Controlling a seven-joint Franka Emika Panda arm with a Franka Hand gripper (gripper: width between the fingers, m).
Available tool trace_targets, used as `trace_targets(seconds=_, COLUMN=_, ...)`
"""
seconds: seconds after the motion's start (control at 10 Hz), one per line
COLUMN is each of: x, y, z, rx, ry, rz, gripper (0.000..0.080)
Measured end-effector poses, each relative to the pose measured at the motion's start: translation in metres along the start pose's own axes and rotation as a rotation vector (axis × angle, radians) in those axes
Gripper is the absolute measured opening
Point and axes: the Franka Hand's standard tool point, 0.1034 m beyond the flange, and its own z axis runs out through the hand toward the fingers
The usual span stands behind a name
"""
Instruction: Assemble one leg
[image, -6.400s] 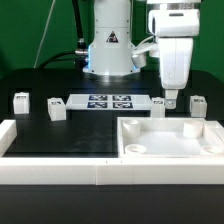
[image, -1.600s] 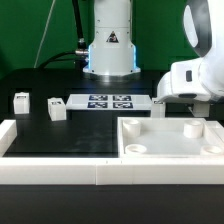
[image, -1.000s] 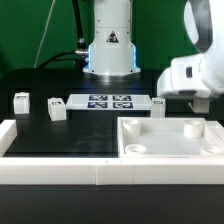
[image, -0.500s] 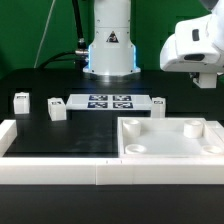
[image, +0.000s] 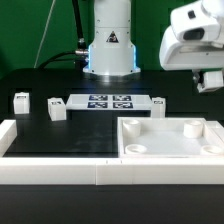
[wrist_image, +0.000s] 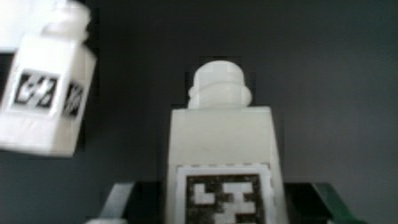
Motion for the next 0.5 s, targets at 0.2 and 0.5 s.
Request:
trace_targets(seconds=0.2, x=0.016, y=0.022, z=-0.027, rx=0.012, ry=0.165, rz=-0.052, gripper=0.0285)
trace_targets(seconds=0.5, x=0.024, y=0.029, z=-0.054, rx=0.011, ry=0.415, rz=-0.051, gripper=0.0285)
